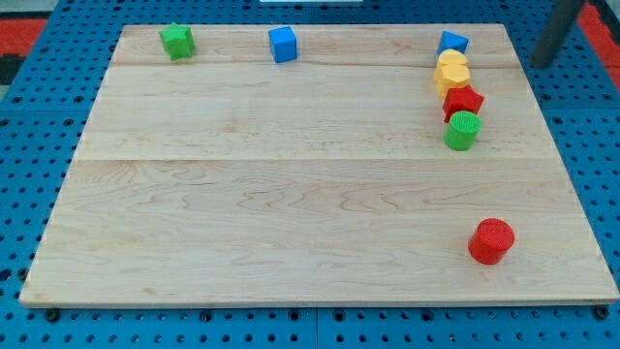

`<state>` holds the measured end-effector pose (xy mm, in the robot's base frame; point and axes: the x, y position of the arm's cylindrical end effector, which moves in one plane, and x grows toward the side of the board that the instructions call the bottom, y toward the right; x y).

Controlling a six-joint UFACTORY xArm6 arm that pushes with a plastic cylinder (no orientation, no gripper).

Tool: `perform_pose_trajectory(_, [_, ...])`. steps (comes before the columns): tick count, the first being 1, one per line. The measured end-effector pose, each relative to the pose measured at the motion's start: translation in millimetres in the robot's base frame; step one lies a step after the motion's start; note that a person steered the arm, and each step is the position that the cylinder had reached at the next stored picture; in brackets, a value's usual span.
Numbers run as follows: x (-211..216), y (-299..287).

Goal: Move the blue triangle diagonal to the blue cube

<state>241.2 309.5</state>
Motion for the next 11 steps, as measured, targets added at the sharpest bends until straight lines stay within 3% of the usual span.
perform_pose_trajectory(1, [-48.7,-37.6])
perform_pose_trajectory(4, [-27.8,-117.6])
perform_pose_trajectory(6, [72.8,-144.2])
perform_pose_trajectory(8, [5.9,-138.9])
perform_pose_trajectory(9, [6.6,-61.9])
perform_pose_trajectory(10, [40.1,-69.8])
perform_pose_trajectory(11, [79.2,-114.0])
